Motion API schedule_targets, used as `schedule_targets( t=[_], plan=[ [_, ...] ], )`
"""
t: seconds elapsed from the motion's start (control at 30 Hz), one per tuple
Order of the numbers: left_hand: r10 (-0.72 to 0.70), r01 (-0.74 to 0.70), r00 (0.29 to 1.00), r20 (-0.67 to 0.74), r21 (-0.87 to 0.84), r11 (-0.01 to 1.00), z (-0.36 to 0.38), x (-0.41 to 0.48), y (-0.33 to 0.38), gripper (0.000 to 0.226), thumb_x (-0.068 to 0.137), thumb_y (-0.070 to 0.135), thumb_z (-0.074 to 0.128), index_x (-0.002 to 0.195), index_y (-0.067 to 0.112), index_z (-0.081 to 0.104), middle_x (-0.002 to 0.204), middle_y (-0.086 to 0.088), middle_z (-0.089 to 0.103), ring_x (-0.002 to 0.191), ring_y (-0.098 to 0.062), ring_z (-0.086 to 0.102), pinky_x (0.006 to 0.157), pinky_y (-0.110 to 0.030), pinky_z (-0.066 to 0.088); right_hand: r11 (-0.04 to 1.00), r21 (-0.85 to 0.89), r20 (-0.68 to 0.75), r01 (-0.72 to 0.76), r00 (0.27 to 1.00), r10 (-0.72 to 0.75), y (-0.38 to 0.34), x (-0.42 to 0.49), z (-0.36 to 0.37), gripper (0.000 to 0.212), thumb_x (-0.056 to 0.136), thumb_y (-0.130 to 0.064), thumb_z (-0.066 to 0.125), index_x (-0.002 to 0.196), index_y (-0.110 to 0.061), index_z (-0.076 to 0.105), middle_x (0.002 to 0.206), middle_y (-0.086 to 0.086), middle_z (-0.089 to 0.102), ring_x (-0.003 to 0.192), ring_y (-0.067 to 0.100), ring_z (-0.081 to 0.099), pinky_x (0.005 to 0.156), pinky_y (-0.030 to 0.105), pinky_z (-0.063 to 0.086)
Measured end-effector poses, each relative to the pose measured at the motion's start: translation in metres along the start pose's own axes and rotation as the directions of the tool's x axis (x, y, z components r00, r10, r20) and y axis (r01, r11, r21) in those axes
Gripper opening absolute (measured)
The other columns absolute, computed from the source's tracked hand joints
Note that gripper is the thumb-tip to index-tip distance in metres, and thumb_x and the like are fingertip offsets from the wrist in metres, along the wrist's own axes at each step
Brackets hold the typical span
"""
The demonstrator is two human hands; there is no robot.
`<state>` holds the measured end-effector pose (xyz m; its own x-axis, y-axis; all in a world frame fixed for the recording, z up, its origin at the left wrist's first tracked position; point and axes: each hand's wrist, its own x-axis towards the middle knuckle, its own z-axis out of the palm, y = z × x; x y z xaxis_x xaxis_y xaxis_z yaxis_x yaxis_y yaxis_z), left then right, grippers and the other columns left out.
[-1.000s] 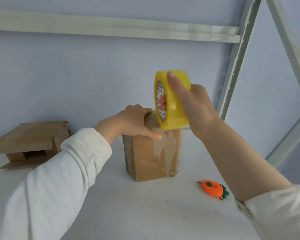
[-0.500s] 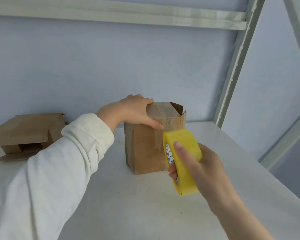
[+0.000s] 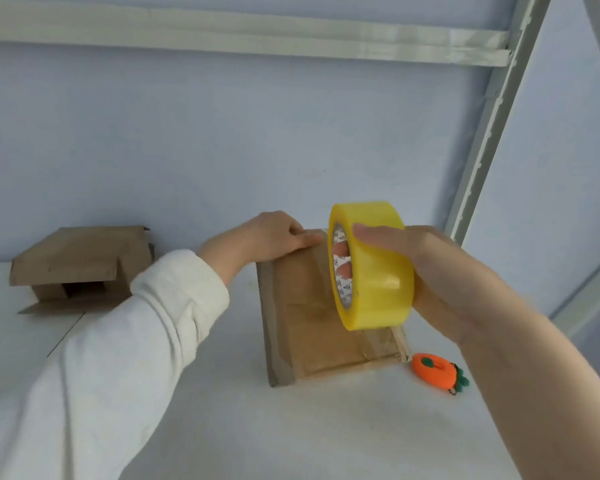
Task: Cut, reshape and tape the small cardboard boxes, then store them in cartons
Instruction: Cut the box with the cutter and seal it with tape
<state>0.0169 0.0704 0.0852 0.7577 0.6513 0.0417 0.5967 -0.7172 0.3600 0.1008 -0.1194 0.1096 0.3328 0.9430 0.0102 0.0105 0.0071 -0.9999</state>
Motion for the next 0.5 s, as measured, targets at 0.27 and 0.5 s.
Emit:
schedule_targets(
  t=[0.27,0.5],
  plan=[
    [0.143,-0.168,0.983,0.119,0.237,0.957,0.069,-0.054,0.005,0.119,0.065,0.08,0.05,0.148,0.022,-0.014,0.155,-0.004,-0.018,0.139,-0.027,-0.029,0.115,-0.046,-0.014,0.996,-0.053,-0.102,0.071,0.992,-0.076,0.029,0.043,0.003,0.023,0.086,-0.04,0.06,0.084,-0.018,0.066,0.083,-0.002,0.074,0.083,0.018,0.07,0.076,0.032,0.057],
    [0.11,-0.112,0.994,0.02,0.244,0.963,0.087,-0.038,-0.003,0.12,0.066,0.077,0.053,0.15,0.013,-0.005,0.158,-0.005,-0.006,0.145,-0.022,-0.005,0.119,-0.036,0.003,0.947,-0.309,-0.271,0.088,0.946,-0.176,0.056,0.066,0.019,0.043,0.08,-0.057,0.059,0.089,-0.015,0.065,0.081,0.0,0.072,0.082,0.014,0.067,0.086,0.038,0.052]
  ],
)
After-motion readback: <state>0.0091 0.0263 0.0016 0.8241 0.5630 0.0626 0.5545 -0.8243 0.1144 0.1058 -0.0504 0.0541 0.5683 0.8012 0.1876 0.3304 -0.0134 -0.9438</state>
